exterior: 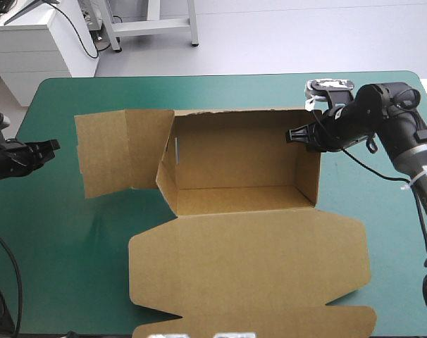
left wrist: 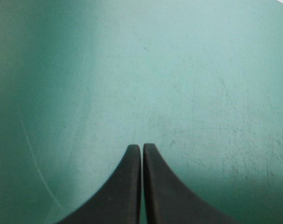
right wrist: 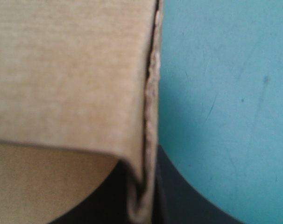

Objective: Fold the box

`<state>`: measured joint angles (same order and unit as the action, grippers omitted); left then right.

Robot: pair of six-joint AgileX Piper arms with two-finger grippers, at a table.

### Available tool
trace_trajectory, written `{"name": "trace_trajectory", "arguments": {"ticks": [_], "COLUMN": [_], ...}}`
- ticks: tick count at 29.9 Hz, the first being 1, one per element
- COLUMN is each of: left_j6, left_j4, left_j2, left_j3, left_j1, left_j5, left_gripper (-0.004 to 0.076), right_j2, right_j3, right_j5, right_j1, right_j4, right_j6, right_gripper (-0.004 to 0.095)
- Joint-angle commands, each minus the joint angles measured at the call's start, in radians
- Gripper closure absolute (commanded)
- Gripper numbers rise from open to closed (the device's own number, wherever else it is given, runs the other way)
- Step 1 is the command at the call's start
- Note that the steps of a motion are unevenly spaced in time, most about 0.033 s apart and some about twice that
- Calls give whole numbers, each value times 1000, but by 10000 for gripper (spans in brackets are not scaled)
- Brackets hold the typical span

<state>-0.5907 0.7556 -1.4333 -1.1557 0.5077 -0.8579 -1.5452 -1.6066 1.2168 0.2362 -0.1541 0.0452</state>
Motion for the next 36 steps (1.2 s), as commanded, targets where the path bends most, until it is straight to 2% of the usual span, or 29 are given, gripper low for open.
{"name": "trace_trajectory", "arguments": {"ticks": [1,7,16,25,36], "left_j6": [1,11,11,11,11], "left_j4": [60,65,65,65,88], "left_j2": [35,35,35,35,35], "left_j3": [-26,-26,-26,-26,-26], "left_j1": [2,2,2,2,2], "left_j5": [24,18,16,16,21], "left_gripper": [724,724,728,734,734], "right_j2": [42,11,-159,-321,-408], "right_j3": [-30,-26,-40,-197,-275], "right_j5": [30,30,3,1,-4], "right_j1": [-4,-4,-4,-4,-4], "right_j4": [-21,-25,-26,-18,72], "right_j6": [12,21,24,24,81], "right_gripper": [910,910,910,910,910]}}
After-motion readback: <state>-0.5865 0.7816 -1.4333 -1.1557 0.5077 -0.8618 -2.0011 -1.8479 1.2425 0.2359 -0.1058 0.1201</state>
